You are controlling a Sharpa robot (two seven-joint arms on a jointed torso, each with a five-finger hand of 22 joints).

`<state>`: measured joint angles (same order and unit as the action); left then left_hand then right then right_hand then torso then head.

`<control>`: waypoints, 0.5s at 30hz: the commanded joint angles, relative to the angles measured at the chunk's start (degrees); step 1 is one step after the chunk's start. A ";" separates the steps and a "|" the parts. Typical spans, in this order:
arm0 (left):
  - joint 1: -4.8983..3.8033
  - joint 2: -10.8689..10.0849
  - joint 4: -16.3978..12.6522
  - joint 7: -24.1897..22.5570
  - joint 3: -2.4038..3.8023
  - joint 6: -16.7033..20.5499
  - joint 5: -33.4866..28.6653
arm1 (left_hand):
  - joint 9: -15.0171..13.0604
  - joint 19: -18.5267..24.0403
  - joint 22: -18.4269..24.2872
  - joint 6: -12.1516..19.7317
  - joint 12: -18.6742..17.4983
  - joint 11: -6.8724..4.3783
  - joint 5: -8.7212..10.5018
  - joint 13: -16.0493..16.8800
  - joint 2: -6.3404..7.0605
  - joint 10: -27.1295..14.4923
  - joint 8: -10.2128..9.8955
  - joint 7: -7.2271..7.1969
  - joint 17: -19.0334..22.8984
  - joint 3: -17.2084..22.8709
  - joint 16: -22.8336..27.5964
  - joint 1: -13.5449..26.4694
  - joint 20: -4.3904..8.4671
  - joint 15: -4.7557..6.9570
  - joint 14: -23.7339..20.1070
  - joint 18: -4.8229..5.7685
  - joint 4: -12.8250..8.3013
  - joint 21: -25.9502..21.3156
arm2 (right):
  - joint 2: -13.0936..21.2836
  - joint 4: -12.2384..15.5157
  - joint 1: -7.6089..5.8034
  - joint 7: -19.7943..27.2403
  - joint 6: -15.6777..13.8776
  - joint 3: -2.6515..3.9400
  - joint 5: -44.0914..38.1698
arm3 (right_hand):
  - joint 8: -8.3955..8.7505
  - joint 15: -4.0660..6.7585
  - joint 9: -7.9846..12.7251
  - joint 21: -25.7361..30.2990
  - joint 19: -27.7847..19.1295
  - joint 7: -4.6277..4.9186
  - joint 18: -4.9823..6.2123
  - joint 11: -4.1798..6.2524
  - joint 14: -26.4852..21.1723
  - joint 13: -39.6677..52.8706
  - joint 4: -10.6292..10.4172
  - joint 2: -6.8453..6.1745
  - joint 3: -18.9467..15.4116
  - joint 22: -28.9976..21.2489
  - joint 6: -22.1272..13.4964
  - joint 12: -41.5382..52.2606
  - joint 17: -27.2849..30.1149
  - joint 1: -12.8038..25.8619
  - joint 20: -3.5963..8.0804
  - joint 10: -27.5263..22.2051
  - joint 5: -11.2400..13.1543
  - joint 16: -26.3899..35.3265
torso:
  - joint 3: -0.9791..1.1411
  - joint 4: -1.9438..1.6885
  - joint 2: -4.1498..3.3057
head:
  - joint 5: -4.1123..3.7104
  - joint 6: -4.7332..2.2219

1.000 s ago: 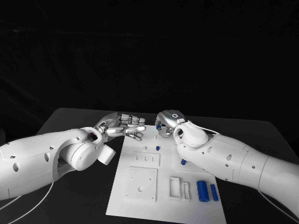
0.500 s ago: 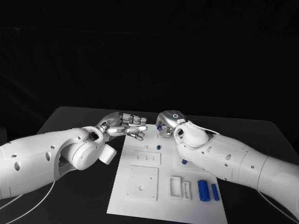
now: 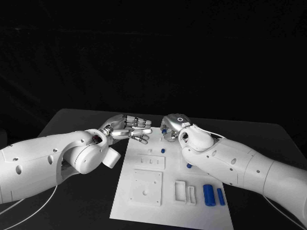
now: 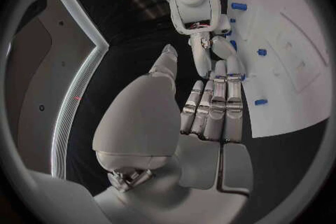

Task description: Assemble the parts on the task board

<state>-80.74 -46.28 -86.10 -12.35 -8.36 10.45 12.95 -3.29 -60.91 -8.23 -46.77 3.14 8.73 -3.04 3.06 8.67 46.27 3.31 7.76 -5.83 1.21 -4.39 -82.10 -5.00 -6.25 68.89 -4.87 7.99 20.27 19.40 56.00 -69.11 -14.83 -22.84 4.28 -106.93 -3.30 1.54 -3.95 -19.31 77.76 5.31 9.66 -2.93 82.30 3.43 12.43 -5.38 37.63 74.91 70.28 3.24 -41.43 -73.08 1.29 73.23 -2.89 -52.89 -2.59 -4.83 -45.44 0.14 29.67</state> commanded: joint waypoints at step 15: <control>-0.26 0.49 0.00 -0.30 0.06 -0.22 -0.14 | 0.06 0.43 -0.06 0.04 -0.06 0.00 0.19 -0.02 -0.43 0.35 -0.04 0.14 -0.08 0.03 -0.37 0.14 -0.16 -0.01 -0.30 -1.02 -0.30 0.11 | -0.82 -1.93 0.16 1.61 1.12 -0.09 2.33 | -0.24 -0.52 0.18 1.94 0.28 0.74 1.25 -0.90 -0.19 -0.04 -1.02 -0.78 -1.89 0.85 -2.40 0.06 0.52 0.67 -0.72 -3.37 -0.15 0.86 | -0.18 0.14 -0.02 | 0.29 0.03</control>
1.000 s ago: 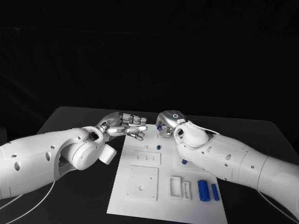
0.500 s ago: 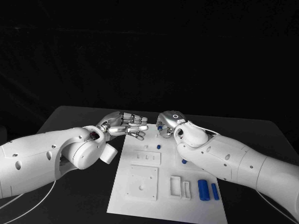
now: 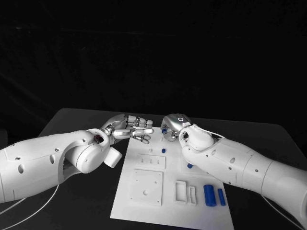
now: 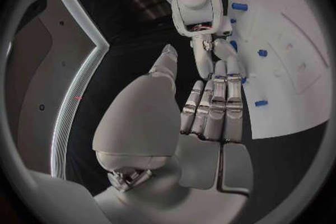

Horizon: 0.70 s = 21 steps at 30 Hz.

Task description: Assemble the parts on the task board

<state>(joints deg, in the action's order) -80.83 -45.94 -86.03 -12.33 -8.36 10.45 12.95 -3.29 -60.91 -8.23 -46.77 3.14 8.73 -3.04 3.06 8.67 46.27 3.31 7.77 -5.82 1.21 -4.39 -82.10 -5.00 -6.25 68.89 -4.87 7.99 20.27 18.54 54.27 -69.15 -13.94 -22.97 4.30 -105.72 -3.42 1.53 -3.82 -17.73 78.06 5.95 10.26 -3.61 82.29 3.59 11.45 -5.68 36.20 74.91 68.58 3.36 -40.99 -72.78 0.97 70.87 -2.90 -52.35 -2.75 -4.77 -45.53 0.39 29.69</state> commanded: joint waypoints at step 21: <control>-0.19 0.07 -0.06 -0.13 0.06 -0.23 -0.04 | 0.06 0.52 -0.04 -0.11 -0.06 -0.02 0.19 -0.02 -0.79 0.27 -0.05 0.12 -0.16 0.05 -0.42 0.15 -0.15 0.01 -0.28 -1.03 -0.76 0.35 | 0.70 -0.25 0.18 1.41 1.36 -0.12 4.13 | -0.13 -1.36 0.22 8.37 3.20 0.65 -0.18 -1.89 -0.12 -0.26 -3.91 -3.06 -6.16 -3.42 -5.41 -0.07 1.80 1.02 -0.53 -7.70 -2.15 3.16 | -0.03 0.14 0.03 | 0.10 0.15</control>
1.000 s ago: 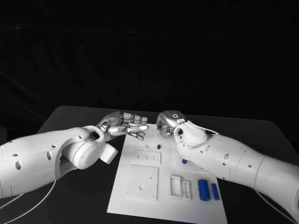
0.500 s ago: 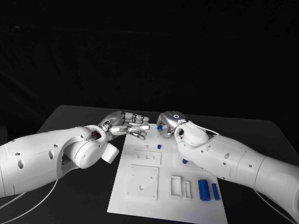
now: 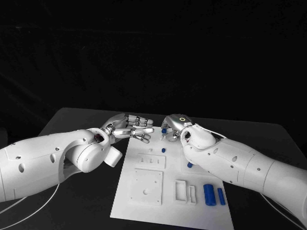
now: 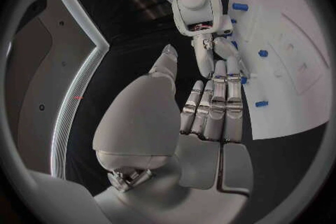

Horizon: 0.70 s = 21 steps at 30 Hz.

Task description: Assemble the parts on the task board

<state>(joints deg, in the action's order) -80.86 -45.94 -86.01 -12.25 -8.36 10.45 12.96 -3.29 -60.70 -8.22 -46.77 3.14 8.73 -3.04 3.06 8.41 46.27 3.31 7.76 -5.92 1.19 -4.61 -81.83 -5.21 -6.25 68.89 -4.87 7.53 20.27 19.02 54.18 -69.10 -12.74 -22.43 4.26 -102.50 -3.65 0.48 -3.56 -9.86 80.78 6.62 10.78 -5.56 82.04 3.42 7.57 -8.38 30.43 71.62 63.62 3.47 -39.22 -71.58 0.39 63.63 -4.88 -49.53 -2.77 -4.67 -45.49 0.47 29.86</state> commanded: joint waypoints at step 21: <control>-0.16 0.17 0.36 -0.26 0.06 -0.44 -0.05 | 0.06 0.31 -0.05 -0.11 -0.06 -0.02 0.19 -0.02 -0.52 0.27 -0.05 0.13 -0.07 0.07 -0.20 -0.11 0.06 0.00 -0.28 -1.03 -0.30 0.35 | 1.27 1.26 0.12 0.72 -1.64 -0.08 3.10 | 0.09 -0.52 0.00 2.85 1.20 -0.57 -0.19 -0.42 0.22 -0.12 1.74 -1.05 1.30 2.82 -5.05 -0.19 0.11 -1.01 0.00 -2.47 -1.58 1.11 | 0.03 0.13 -0.02 | 0.07 0.01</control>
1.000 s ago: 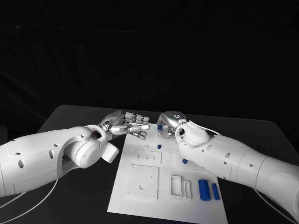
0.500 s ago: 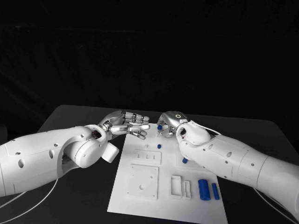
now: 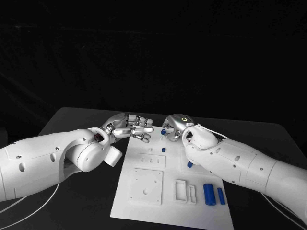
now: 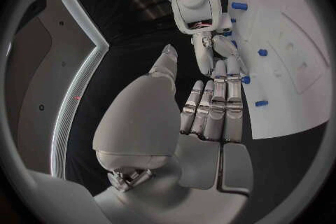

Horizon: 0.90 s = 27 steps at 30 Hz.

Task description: Assemble the parts on the task board

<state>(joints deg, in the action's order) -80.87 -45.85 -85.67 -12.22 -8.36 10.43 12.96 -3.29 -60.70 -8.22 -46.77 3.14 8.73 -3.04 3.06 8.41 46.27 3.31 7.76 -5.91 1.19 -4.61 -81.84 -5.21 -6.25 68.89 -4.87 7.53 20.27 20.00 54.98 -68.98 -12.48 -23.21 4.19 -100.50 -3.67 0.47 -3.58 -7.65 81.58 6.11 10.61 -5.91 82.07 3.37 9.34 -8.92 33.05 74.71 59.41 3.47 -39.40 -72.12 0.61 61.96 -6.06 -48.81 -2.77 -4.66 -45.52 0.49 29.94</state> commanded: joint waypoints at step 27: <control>-0.28 -1.91 0.06 -1.09 0.06 0.43 -0.05 | 0.02 0.48 -0.02 -1.02 0.37 -0.22 0.18 0.31 -2.93 9.62 0.01 0.16 -0.25 -1.01 -0.36 1.55 0.05 0.01 -0.28 -1.12 -4.44 0.81 | 13.14 13.10 -0.13 2.97 1.82 5.53 4.12 | -0.21 2.07 -0.63 2.44 1.91 -0.45 -1.87 4.14 0.27 0.77 -1.67 -0.35 -3.18 -0.49 6.41 0.59 -0.19 0.27 1.54 14.54 -0.95 -1.19 | 0.77 2.02 0.37 | 0.55 -1.01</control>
<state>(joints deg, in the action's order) -80.98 -47.69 -85.48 -12.35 -8.36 10.56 12.96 -3.28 -60.70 -8.21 -47.39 3.36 8.52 -3.04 3.32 5.83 55.64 3.31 7.96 -6.11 0.31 -4.61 -80.32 -5.21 -6.25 68.89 -4.87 3.47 20.71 32.48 67.54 -69.13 -11.39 -23.87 9.51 -97.01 -3.66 2.13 -4.13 -4.99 83.53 5.79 9.59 -2.25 82.38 3.94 7.59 -9.72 30.22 74.17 65.41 3.71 -39.54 -72.02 1.82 75.16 -6.88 -49.80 -2.31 -3.28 -45.26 0.90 29.06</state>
